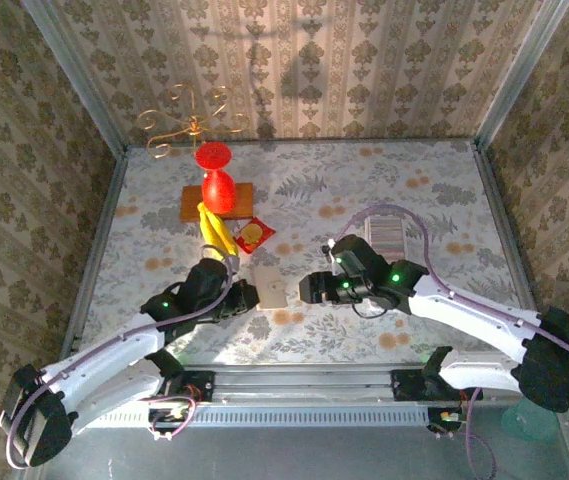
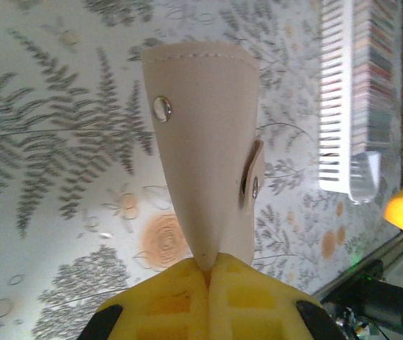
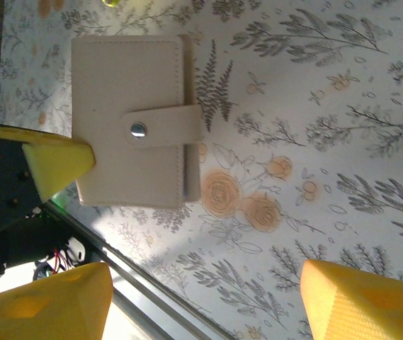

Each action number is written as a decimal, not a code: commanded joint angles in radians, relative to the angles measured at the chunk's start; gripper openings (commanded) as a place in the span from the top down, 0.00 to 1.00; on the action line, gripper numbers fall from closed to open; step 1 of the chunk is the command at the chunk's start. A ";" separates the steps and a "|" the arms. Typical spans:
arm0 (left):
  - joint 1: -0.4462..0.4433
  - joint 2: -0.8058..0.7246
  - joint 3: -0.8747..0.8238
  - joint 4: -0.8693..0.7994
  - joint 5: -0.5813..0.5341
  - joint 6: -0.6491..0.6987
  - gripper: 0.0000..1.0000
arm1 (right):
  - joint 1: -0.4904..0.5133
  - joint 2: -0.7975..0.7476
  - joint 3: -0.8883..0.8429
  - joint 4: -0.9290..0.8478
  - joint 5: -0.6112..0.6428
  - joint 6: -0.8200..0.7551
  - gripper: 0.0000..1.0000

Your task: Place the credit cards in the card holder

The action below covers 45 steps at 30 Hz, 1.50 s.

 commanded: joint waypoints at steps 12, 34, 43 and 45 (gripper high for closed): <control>-0.113 0.118 0.172 0.059 -0.054 0.034 1.00 | 0.039 0.142 0.143 -0.030 0.080 0.009 0.24; -0.130 0.114 0.167 0.077 -0.054 0.034 1.00 | 0.039 0.280 0.158 -0.118 0.286 0.021 0.50; -0.128 0.119 0.170 0.075 -0.053 0.037 1.00 | 0.038 0.305 0.155 -0.163 0.334 0.021 0.70; -0.130 0.119 0.167 0.075 -0.052 0.034 1.00 | 0.038 0.299 0.151 -0.156 0.329 0.020 0.71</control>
